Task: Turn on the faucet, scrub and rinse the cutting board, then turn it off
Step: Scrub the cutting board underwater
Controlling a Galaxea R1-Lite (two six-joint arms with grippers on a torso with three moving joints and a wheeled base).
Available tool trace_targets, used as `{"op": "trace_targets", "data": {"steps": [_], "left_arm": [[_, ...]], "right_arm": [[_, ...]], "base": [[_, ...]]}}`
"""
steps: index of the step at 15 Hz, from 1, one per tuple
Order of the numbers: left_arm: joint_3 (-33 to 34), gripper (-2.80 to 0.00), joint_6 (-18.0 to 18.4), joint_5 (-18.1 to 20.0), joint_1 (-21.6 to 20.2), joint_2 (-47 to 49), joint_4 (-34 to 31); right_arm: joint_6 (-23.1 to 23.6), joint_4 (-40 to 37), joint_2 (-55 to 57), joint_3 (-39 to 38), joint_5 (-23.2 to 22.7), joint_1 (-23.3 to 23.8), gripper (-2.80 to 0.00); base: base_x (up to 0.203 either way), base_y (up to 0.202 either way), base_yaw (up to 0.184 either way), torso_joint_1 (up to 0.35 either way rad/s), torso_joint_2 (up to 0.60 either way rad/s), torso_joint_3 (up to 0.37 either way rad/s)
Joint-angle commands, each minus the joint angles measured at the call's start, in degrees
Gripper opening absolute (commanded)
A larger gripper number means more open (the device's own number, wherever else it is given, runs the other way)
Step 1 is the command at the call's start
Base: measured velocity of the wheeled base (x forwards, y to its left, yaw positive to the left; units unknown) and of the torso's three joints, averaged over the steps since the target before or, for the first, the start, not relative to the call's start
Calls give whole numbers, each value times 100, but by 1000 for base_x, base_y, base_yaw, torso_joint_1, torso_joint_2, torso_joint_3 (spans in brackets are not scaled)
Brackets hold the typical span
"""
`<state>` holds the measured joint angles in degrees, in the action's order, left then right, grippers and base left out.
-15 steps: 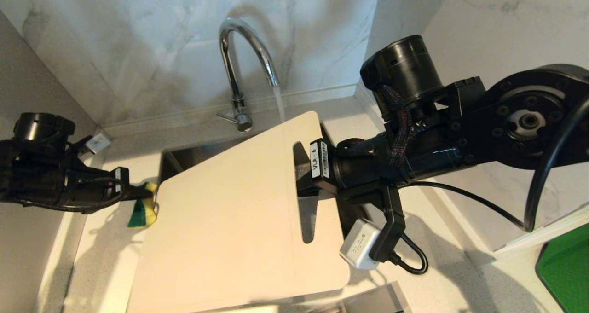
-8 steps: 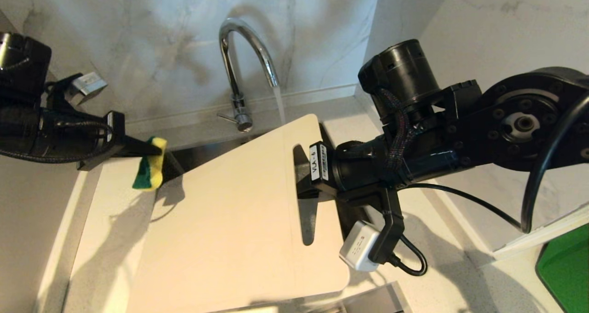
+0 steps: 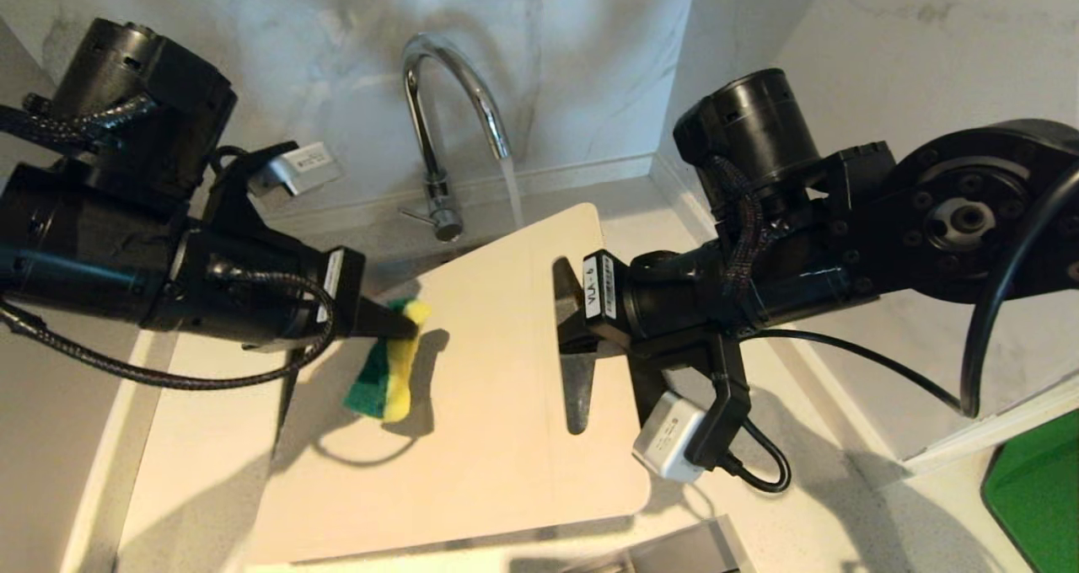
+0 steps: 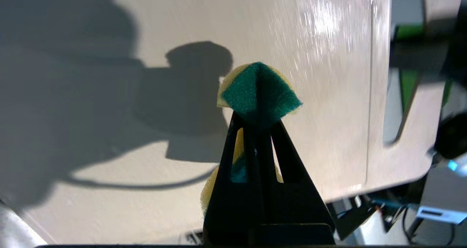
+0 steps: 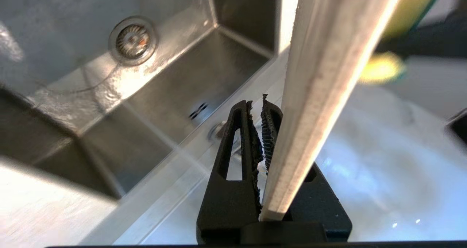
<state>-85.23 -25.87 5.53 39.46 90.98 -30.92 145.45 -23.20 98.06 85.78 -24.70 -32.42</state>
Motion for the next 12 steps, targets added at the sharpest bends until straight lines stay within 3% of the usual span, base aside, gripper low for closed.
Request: {"op": "trace_targets", "data": {"steps": [1, 4, 8, 12], "left_arm": [[123, -280, -56, -149, 420, -124, -9], [492, -280, -64, -691, 553, -13, 304], [1333, -280, -45, -913, 692, 224, 1620], [1744, -280, -133, -1089, 679, 273, 1776]], "right_arm": [[87, -18, -51, -95, -26, 147, -280], [93, -18, -41, -53, -125, 140, -280], [89, -18, -52, 9, -158, 140, -280], [80, -18, -102, 9, -167, 149, -280]], "base": [[0, 0, 0, 0, 0, 0], [0, 0, 0, 0, 0, 0], [0, 0, 0, 0, 0, 0], [0, 0, 0, 0, 0, 0]]}}
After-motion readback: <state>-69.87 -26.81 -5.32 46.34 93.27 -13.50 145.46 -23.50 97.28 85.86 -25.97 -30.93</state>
